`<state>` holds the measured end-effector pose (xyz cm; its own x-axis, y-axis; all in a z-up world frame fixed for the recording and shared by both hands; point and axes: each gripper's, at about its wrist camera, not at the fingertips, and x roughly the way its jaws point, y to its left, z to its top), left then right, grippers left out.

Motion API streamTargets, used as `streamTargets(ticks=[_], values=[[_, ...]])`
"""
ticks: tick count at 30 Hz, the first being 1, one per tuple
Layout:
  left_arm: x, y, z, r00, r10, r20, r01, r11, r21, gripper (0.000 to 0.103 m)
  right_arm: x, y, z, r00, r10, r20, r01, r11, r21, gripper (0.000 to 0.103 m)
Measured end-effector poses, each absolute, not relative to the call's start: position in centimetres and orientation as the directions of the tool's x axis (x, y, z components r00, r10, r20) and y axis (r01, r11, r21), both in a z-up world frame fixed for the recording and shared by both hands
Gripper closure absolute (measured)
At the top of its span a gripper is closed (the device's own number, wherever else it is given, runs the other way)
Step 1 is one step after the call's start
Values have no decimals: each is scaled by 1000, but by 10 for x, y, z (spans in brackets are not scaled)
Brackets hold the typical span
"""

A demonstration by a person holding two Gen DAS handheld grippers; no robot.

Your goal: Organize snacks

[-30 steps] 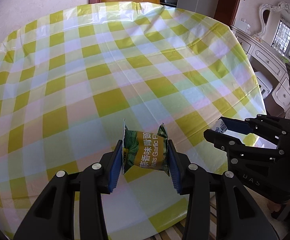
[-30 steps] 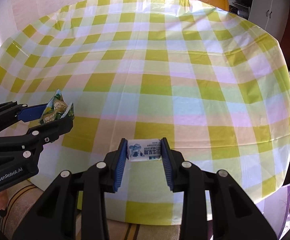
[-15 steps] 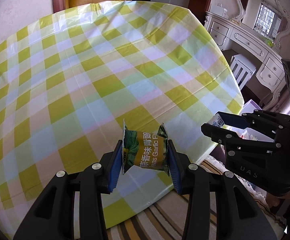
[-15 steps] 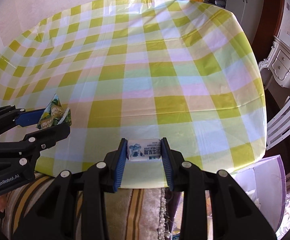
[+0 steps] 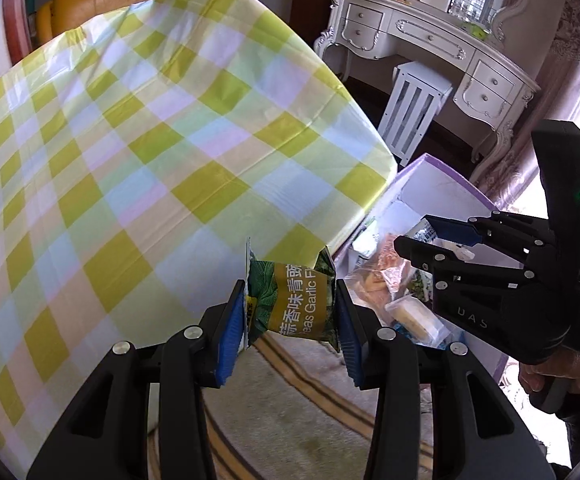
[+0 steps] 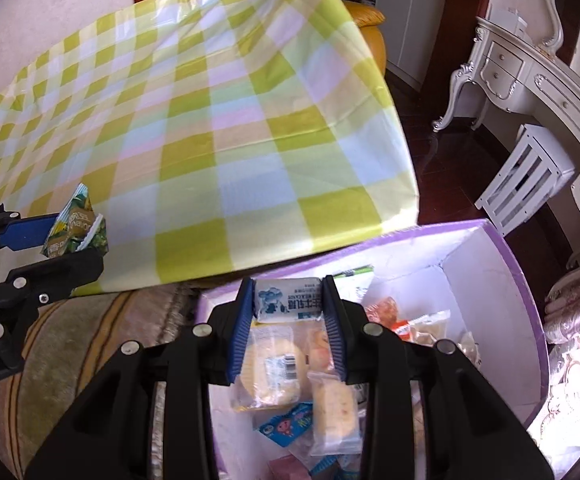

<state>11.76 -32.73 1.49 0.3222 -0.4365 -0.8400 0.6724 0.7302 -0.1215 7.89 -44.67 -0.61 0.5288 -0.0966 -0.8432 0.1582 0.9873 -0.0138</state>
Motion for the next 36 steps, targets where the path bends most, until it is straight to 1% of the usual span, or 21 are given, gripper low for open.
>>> streamTargets(ticks=[6, 14, 16, 18, 20, 21, 22, 23, 24, 26, 29, 31, 36], values=[[104, -369, 4, 250, -432, -867, 713, 688, -137, 62, 51, -492, -16, 490, -162, -856, 265, 964, -30, 69], [92, -405, -8, 161, -435, -886, 731, 656, -190, 61, 22, -525, -19, 458, -223, -860, 364, 930, -47, 68], [90, -410, -10, 150, -434, -889, 730, 654, -196, 58, 16, -531, -18, 453, -247, -857, 390, 919, -59, 67], [90, -412, -12, 141, -428, -893, 721, 663, -204, 53, 12, -536, -17, 448, -263, -855, 410, 910, -65, 66], [91, -410, -13, 133, -430, -893, 709, 671, -217, 46, 8, -539, -16, 446, -276, -852, 427, 902, -69, 57], [92, -409, -13, 136, -429, -893, 702, 677, -218, 36, 7, -540, -15, 445, -284, -849, 434, 898, -73, 51], [92, -408, -13, 142, -429, -892, 695, 685, -218, 25, 5, -540, -13, 446, -287, -848, 436, 897, -75, 47], [92, -406, -11, 147, -429, -891, 689, 691, -219, 23, 4, -540, -12, 447, -290, -846, 437, 896, -76, 44], [92, -404, -11, 148, -430, -891, 683, 696, -223, 22, 3, -539, -11, 448, -293, -845, 440, 895, -77, 42], [90, -398, -9, 145, -433, -890, 665, 708, -237, 17, 0, -539, -8, 444, -301, -844, 451, 889, -80, 33], [81, -380, -6, 134, -451, -882, 629, 726, -276, 15, -7, -536, -1, 435, -309, -845, 470, 879, -80, 29], [73, -366, -2, 139, -461, -876, 604, 741, -294, 14, -14, -533, 5, 433, -323, -842, 483, 871, -86, 27], [50, -326, 5, 157, -490, -857, 541, 769, -341, 11, -32, -519, 20, 435, -331, -837, 500, 862, -82, 27]])
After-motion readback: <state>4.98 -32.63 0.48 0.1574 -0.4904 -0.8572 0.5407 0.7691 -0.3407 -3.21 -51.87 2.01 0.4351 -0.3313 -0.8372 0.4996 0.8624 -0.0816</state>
